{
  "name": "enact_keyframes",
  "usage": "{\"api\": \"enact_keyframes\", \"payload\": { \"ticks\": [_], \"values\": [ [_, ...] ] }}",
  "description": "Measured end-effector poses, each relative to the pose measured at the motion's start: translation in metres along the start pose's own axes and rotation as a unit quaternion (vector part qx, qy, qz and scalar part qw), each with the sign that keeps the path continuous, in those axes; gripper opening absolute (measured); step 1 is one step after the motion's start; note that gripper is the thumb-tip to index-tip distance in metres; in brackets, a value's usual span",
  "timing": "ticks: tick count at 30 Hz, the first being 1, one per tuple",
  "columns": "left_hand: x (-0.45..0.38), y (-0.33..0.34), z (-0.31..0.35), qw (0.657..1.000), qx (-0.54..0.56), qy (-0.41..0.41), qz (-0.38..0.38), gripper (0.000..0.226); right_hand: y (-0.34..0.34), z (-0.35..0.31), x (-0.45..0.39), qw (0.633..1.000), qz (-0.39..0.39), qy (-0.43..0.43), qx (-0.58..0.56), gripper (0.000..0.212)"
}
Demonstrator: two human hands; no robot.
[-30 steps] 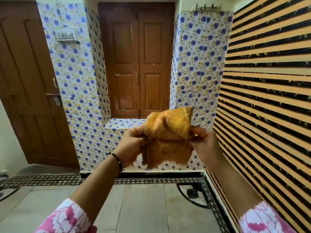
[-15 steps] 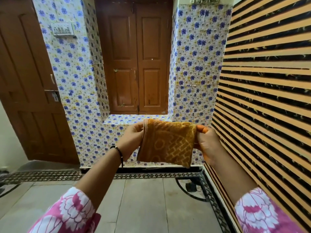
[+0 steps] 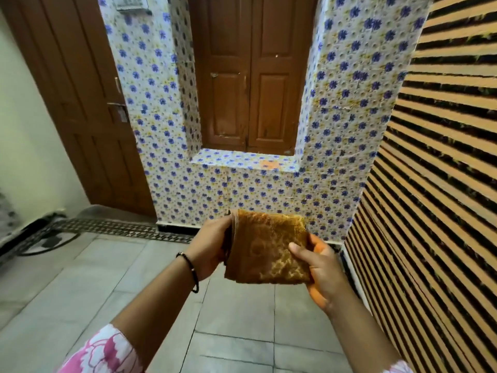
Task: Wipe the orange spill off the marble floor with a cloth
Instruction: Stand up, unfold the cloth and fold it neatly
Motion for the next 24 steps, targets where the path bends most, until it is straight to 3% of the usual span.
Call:
{"api": "enact_keyframes", "payload": {
  "ticks": [5, 7, 10, 14, 19, 22, 24],
  "values": [
    [0.043, -0.039, -0.043, 0.995, 0.089, -0.052, 0.006, 0.033, 0.019, 0.034, 0.006, 1.0, 0.008, -0.008, 0.014, 0.037],
    [0.064, -0.058, -0.05, 0.996, 0.072, -0.027, 0.037, 0.03, 0.037, 0.05, 0.013, 0.999, -0.012, -0.01, 0.031, 0.035],
    [0.103, -0.097, -0.055, 0.99, 0.057, 0.038, 0.125, 0.052, 0.075, 0.073, 0.035, 0.996, -0.068, -0.01, 0.061, 0.037],
    [0.148, -0.129, -0.055, 0.984, -0.004, 0.117, 0.136, 0.055, 0.107, 0.097, 0.077, 0.99, -0.104, -0.025, 0.092, 0.036],
    [0.191, -0.147, -0.069, 0.98, -0.083, 0.16, 0.086, 0.048, 0.114, 0.13, 0.141, 0.991, -0.07, -0.032, 0.112, 0.032],
    [0.219, -0.155, -0.084, 0.983, -0.101, 0.148, 0.034, 0.042, 0.112, 0.152, 0.189, 0.991, -0.047, -0.041, 0.115, 0.046],
    [0.241, -0.158, -0.097, 0.98, -0.141, 0.138, -0.036, 0.052, 0.111, 0.168, 0.229, 0.991, -0.013, -0.049, 0.128, 0.058]
  ]
}}
Point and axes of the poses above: each hand's wrist, its own x-axis away from the middle knuckle, its own y-axis out of the palm, z = x × y, the point moved 5 cm from there along -x, towards the middle knuckle, and after that the axes turned 2 degrees about y, right-handed, at the moved point
